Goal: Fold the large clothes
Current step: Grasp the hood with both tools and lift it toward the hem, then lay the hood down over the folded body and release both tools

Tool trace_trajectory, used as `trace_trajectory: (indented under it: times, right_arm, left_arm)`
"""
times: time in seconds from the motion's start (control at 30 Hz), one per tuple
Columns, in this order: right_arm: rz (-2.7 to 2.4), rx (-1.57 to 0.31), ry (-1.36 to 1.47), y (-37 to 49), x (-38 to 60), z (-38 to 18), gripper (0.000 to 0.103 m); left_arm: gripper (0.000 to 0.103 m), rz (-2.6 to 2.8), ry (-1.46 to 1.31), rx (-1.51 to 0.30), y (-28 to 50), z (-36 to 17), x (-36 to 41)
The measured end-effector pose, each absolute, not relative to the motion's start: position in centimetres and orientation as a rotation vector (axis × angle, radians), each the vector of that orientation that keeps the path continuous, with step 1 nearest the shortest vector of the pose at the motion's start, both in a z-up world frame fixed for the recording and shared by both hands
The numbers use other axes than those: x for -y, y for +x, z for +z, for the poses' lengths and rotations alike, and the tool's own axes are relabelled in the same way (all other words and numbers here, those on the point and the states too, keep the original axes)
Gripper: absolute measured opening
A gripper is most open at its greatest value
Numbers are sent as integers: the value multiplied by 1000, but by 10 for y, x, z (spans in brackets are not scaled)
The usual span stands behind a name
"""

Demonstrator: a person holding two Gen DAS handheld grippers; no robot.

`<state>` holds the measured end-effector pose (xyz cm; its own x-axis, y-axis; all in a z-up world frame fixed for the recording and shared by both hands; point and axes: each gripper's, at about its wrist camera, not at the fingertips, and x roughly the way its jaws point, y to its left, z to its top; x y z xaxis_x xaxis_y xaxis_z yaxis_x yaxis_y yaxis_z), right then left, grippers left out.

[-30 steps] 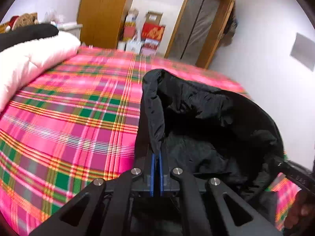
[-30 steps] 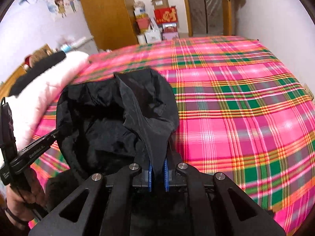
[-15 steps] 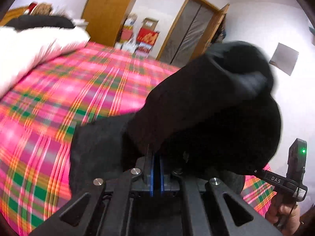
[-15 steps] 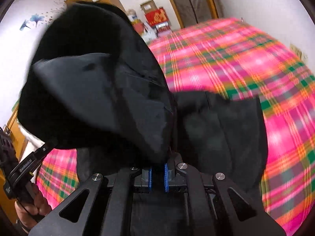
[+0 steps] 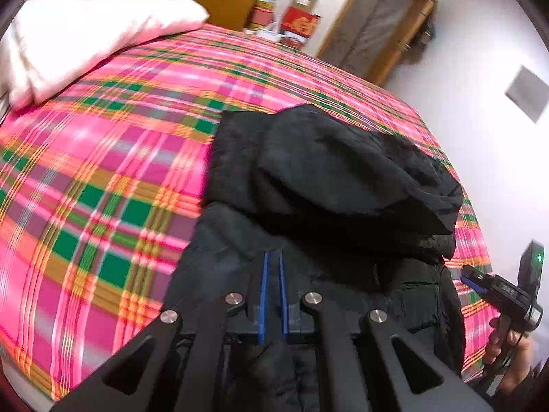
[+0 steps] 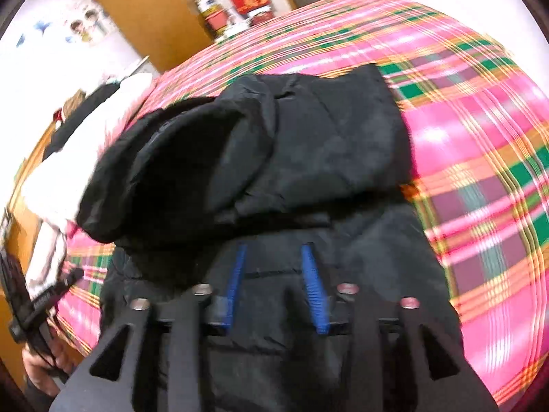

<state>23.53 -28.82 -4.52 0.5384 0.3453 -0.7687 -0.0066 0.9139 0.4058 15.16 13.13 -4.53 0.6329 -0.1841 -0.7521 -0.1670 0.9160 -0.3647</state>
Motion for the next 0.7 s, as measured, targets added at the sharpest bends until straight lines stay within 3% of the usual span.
trace_trajectory:
  times: [0.17,0.27,0.5,0.53,0.57,0.6,0.7]
  right_arm:
    - [259,-955,527,241,293,-38,53]
    - [317,-939,572,251,275,-30,53]
    - [436,-987,623,312,212,-38,53]
    - [438,-1005,601,319,203,-45,49]
    - [427,-1008,583,322,199,-49,33]
    - [413,-1019,558,323,194,-56,6]
    - [379,-1028,523,309,197,-77,6]
  left_arm:
    - [9,-24,-468,-825,166,-26,-140]
    - [29,-74,-446,-788,199,-11,-129]
    - [30,-169,-417,-785,264,-16,-105]
    - [30,-177,-416,-791,268,-22,-103]
    - [30,-189,-420,-797,269,-27,-102]
    - [30,-200,-425,-807,269,-33,-102]
    - [30,-212,-431,-863,272,-49,-99]
